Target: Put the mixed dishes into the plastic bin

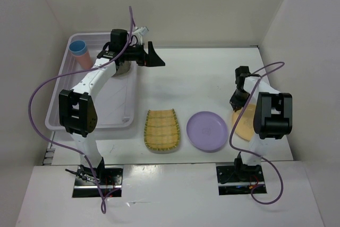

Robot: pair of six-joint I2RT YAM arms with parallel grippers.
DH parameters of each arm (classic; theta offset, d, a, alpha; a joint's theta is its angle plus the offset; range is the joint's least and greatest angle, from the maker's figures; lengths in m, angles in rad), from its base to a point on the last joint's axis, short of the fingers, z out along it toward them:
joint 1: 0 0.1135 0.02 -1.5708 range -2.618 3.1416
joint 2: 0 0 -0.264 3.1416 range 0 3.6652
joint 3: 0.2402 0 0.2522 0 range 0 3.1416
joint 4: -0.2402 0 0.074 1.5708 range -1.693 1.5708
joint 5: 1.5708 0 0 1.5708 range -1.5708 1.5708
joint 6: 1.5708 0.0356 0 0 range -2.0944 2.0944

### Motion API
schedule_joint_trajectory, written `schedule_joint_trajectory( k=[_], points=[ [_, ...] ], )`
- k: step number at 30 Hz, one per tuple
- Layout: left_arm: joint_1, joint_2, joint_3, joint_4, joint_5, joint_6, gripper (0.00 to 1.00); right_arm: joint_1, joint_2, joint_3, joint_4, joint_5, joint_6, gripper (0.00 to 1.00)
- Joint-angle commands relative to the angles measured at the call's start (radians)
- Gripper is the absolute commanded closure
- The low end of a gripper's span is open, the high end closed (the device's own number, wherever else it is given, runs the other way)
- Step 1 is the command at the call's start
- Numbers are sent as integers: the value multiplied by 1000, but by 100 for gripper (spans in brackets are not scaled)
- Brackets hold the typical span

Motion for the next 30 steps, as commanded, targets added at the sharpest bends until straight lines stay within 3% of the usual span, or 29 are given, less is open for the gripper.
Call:
schedule_joint_trajectory(
  k=[1,6,11,20,24,30],
  points=[
    [4,-6,24,7,91,70,0,4,37,88,82,-23,-18,100],
    [-62,-6,45,-41,113,177,0,-6,-18,243,94,-164,63,100],
    [-100,15,21,40,113,156,0,-17,-41,326,174,-411,220,100],
    [-255,92,83,197,-117,98,0,18,-145,385,243,-422,448,100],
    [-321,129,102,301,-202,64,0,18,-185,374,283,-422,482,100],
    [-399,190,178,292,-304,112,0,18,-204,374,306,-431,501,100]
  ],
)
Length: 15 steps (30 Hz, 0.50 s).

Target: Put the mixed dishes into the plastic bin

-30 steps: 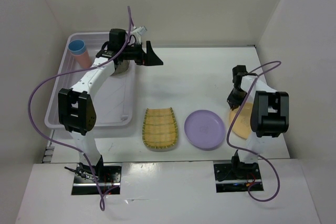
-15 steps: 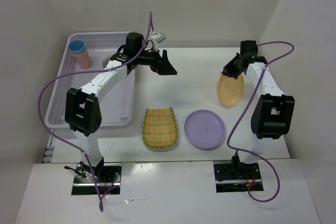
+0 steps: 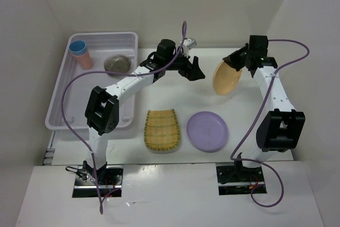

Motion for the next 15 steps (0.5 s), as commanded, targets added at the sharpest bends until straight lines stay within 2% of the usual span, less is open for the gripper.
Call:
schedule_joint_trajectory(
  k=[1,7,15],
  points=[
    [-39,15,57,77,-89,40,0,6,-41,36,75,-22,34,100],
    [-103,48,76,97,-239,69,0,25,-51,36,104,-46,54,100],
    [-168,67,36,158,-310,69,0,35,-79,17,129,-80,63,100]
  ],
)
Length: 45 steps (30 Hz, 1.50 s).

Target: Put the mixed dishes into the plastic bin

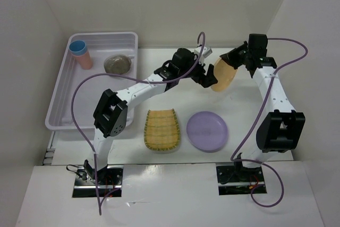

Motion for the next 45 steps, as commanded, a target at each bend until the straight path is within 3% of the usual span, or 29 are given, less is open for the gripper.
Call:
schedule_joint_trajectory(
  k=[1,9,12,14,16,20,21,24,27,28,30,31,33,39,42,45],
  points=[
    [-25,26,1,95,-59,38,0,17,-69,17,80,-42,21,100],
    [-55,46,21,79,-321,-8,0,48,-113,-18,90,-51,45,100],
    [-55,46,12,79,-404,-32,6,57,-135,-51,117,-51,70,100],
    [-55,46,12,79,-430,-41,24,57,-144,-52,127,-51,70,100],
    [-55,46,3,79,-442,-42,35,68,-144,-52,127,-42,70,100],
    [-64,35,3,89,-464,-42,65,79,-144,-75,136,-31,70,100],
    [-64,35,3,89,-464,-51,79,79,-144,-75,136,-31,70,100],
    [-64,35,3,89,-464,-51,100,88,-144,-88,146,-22,70,100],
    [-73,23,-6,89,-464,-60,100,88,-144,-98,146,7,59,97],
    [-73,13,-6,89,-476,-72,100,88,-144,-98,146,18,59,83],
    [-73,-12,-26,79,-499,-81,100,88,-118,-85,137,18,32,69],
    [-73,-33,-26,66,-540,-81,100,79,-118,-85,136,18,22,55],
    [-50,-59,-54,53,-576,-110,100,79,-118,-52,136,40,-8,48],
    [53,-234,-186,19,-651,-216,100,46,-153,11,121,103,-96,38],
    [131,-367,-238,-61,-680,-278,100,37,-177,11,89,146,-220,34],
    [261,-510,-357,-84,-614,-380,100,37,-188,-22,13,177,-402,28]
  ],
)
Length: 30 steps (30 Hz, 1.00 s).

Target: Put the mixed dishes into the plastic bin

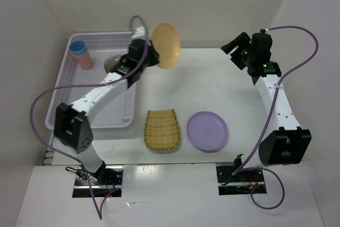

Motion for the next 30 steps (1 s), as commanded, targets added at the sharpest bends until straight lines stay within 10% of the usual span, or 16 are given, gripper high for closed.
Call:
schedule_joint_trajectory(
  k=[1,7,16,30],
  points=[
    [148,-203,-95,14,34,-169,100,-5,-47,1,-92,103,-262,22],
    [415,-476,-328,-58,99,-294,100,-14,60,-86,-282,140,-521,19],
    [785,-763,-690,-139,320,-611,98,-5,196,-142,-291,30,-470,22],
    [819,-457,-746,-113,492,-627,100,-5,252,-191,-333,85,-521,33]
  ],
)
